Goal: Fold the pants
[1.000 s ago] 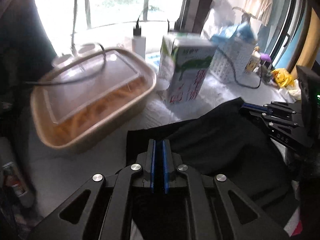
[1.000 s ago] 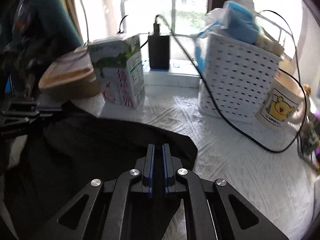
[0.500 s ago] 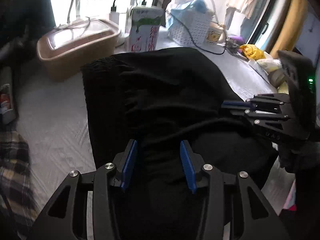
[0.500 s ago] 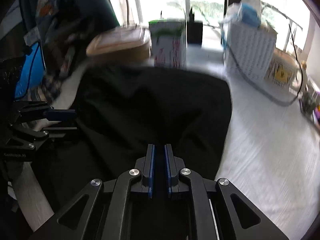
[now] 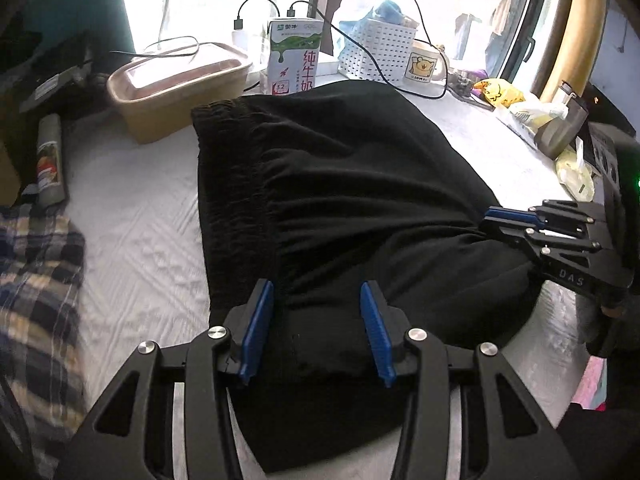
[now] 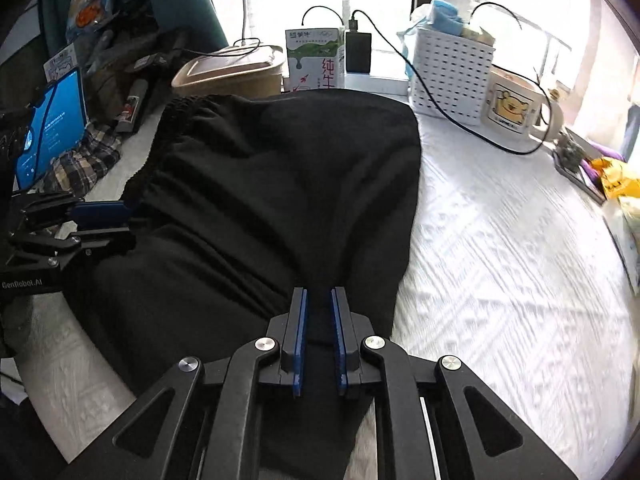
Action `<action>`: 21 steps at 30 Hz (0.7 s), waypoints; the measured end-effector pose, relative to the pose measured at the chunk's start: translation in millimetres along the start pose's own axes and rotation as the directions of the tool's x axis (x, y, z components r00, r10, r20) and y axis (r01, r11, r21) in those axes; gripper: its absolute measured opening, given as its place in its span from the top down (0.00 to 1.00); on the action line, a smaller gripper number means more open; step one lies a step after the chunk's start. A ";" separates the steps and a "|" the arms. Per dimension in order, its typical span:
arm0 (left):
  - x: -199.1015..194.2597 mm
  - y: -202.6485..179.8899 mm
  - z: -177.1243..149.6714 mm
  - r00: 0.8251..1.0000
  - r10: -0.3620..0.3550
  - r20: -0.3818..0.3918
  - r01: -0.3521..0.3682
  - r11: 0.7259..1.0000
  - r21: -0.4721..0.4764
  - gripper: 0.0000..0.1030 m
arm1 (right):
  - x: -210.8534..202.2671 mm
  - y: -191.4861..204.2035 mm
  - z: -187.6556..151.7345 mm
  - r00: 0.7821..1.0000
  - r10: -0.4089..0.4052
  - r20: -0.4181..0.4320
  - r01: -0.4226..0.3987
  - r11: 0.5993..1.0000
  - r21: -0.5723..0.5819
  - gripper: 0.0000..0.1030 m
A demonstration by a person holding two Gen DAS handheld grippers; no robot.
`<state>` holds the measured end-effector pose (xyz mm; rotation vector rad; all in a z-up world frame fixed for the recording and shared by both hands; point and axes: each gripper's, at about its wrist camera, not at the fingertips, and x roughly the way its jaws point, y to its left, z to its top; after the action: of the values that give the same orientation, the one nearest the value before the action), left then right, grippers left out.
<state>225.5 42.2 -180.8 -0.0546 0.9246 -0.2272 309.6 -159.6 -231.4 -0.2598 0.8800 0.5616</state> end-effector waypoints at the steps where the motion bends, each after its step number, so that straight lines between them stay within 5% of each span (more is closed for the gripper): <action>1: -4.3 -1.5 -0.5 1.000 -0.006 0.004 0.006 1.000 -0.004 0.56 | -4.9 0.2 -3.6 1.000 -0.002 0.007 0.002 1.000 0.004 0.74; 2: -9.5 -3.8 -0.2 1.000 -0.015 0.015 0.015 1.000 -0.005 0.56 | -10.0 2.1 -5.9 1.000 -0.005 0.021 0.005 1.000 0.010 0.35; 3: -14.6 -6.8 0.1 0.999 -0.025 0.032 0.025 1.000 -0.002 0.56 | -14.3 4.3 -7.3 0.999 -0.003 0.033 0.002 1.000 0.017 0.07; 4: -18.7 -10.9 1.6 0.998 -0.036 0.051 0.036 0.999 0.005 0.56 | -18.1 5.4 -8.8 0.998 0.008 0.059 -0.010 1.000 0.018 0.00; 7: -21.7 -21.8 6.3 0.995 -0.058 0.086 0.056 0.998 0.022 0.56 | -19.3 9.8 -9.7 0.998 0.010 0.061 -0.010 1.000 0.001 0.00; 13: 10.0 -30.4 -2.6 0.999 -0.031 -0.026 0.032 0.999 0.022 0.56 | -8.5 5.2 -12.3 0.998 -0.048 0.050 0.047 0.999 0.028 0.00; 21: -2.2 -32.7 -32.5 0.999 -0.031 0.010 0.031 0.998 0.051 0.55 | 1.3 3.5 -39.5 0.998 -0.052 -0.026 0.052 0.999 0.010 0.01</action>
<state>192.7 12.4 -193.9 -0.0230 0.9074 -0.2788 282.5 -173.5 -256.9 -0.2797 0.8981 0.5061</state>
